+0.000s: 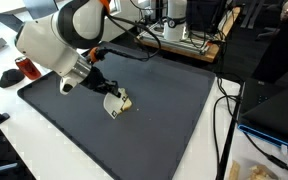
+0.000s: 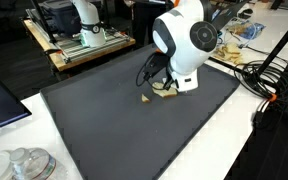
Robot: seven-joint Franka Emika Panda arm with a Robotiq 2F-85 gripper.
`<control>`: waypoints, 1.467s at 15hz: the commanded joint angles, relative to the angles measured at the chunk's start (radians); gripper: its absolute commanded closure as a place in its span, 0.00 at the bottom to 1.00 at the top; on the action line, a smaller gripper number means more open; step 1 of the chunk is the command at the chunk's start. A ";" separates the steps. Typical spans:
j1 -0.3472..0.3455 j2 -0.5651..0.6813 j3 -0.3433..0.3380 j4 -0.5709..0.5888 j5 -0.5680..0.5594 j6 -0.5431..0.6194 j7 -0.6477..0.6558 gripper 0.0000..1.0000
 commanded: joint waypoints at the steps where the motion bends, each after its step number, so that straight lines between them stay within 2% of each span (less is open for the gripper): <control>1: 0.039 -0.159 -0.033 -0.218 -0.035 0.134 0.045 0.99; 7: 0.095 -0.367 -0.055 -0.485 -0.074 0.336 0.131 0.99; 13: 0.169 -0.555 -0.074 -0.720 -0.126 0.506 0.312 0.99; 17: 0.228 -0.616 -0.089 -0.776 -0.181 0.548 0.475 0.99; 22: 0.305 -0.632 -0.112 -0.774 -0.272 0.567 0.705 0.99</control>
